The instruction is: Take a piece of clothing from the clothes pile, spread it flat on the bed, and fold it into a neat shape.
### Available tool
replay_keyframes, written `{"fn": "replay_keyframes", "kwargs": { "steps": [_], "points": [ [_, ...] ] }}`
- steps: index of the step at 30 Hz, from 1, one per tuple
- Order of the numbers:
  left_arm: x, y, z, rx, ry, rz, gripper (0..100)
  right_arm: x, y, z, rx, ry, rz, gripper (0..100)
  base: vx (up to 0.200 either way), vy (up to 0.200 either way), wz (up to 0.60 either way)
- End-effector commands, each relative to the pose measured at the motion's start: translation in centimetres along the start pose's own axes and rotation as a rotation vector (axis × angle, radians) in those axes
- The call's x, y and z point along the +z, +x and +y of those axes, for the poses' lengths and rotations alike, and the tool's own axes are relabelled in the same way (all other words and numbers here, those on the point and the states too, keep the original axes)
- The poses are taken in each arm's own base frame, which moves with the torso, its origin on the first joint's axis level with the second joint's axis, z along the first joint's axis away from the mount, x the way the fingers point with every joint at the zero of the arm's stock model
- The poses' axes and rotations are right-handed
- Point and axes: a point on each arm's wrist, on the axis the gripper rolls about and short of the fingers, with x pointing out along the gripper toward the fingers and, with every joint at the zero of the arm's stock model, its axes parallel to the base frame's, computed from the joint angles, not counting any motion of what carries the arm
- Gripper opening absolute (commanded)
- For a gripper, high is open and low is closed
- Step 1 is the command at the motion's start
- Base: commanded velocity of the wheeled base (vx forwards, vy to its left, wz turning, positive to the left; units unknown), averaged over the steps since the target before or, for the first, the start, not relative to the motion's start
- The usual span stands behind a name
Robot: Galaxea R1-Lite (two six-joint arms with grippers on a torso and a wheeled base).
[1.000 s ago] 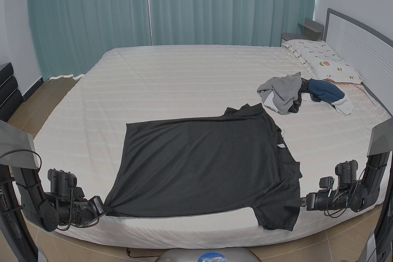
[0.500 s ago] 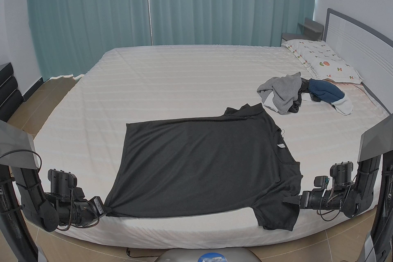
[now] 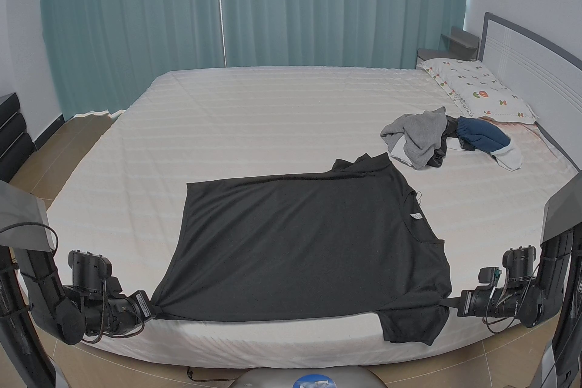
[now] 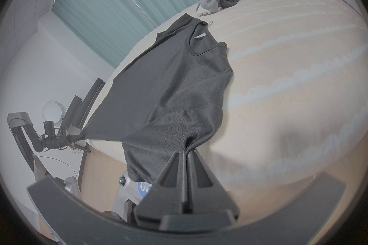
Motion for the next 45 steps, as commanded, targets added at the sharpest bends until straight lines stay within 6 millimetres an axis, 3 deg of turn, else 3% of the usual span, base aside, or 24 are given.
{"fn": "replay_keyframes", "kwargs": {
  "steps": [1, 14, 25, 45],
  "points": [
    [-0.4, -0.6, 0.0, 0.021, 0.044, -0.005, 0, -0.9, -1.7, 0.7, -0.004, 0.005, 0.007, 0, 0.0, 0.0, 0.0],
    [-1.3, -1.3, 0.4, 0.102, 0.121, -0.021, 0, -0.7, -3.9, 1.5, -0.019, 0.015, 0.014, 0, 0.0, 0.0, 0.0],
    [-2.3, -3.0, -0.2, 0.085, 0.197, -0.008, 0, -2.4, -6.4, 0.2, -0.094, -0.025, 0.157, 0, 0.0, 0.0, 0.0],
    [-4.2, -7.2, 0.0, 0.154, 0.372, 0.112, 0, -2.9, -9.0, 1.9, -0.103, -0.017, 0.199, 0, 0.0, 0.0, 0.0]
  ]
}}
